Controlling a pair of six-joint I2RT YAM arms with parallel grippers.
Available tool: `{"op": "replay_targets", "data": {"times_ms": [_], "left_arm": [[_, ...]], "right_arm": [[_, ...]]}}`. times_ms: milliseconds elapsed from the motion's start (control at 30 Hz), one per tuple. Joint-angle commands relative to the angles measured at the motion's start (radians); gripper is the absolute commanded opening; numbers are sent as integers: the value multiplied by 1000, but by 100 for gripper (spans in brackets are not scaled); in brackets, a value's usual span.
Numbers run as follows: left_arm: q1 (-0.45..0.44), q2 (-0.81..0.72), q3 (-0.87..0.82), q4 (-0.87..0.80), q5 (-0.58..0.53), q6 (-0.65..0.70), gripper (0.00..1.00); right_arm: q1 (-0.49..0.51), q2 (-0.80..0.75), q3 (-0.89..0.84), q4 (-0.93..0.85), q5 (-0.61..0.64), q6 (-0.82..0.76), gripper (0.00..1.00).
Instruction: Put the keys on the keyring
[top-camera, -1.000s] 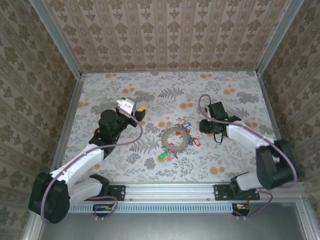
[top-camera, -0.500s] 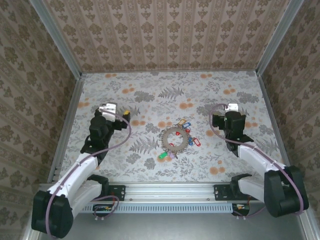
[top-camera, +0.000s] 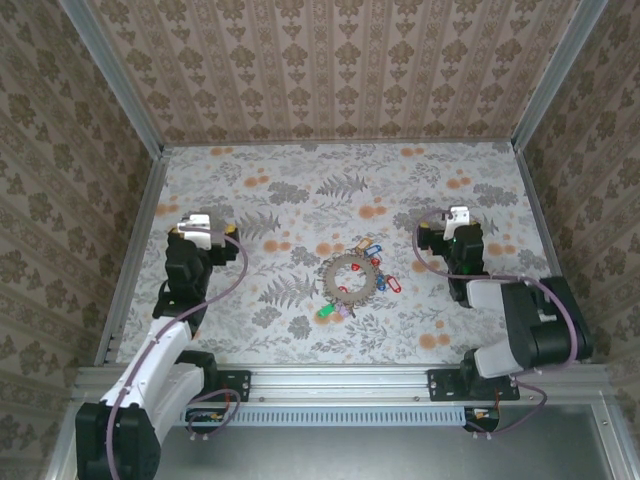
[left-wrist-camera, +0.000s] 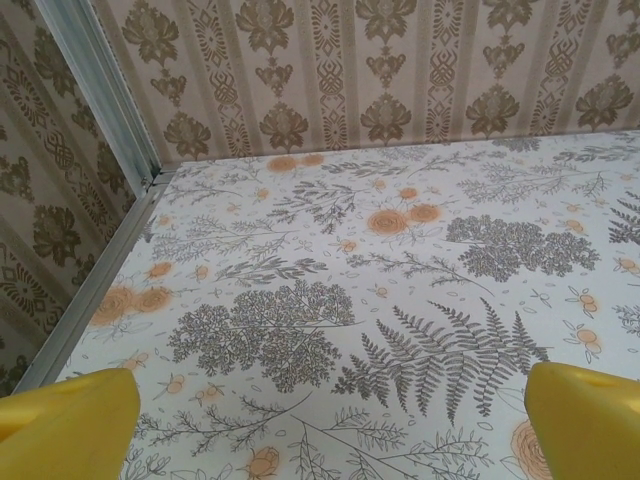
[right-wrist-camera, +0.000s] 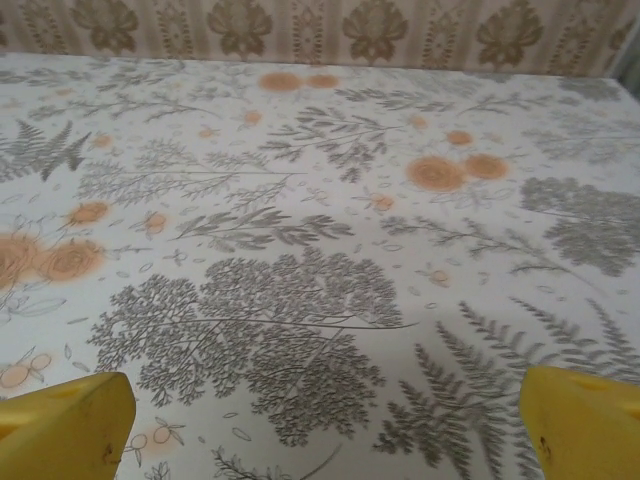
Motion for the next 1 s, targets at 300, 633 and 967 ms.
{"op": "replay_targets", "data": {"times_ms": [300, 633, 967], "left_arm": [[21, 247, 20, 147, 6, 115, 100], [79, 631, -2, 570, 153, 154, 100], [200, 740, 25, 626, 356, 79, 100]], "right_arm": [[-29, 41, 59, -2, 18, 54, 100], [-28, 41, 59, -1, 17, 54, 99], [-29, 41, 58, -1, 17, 54, 100]]}}
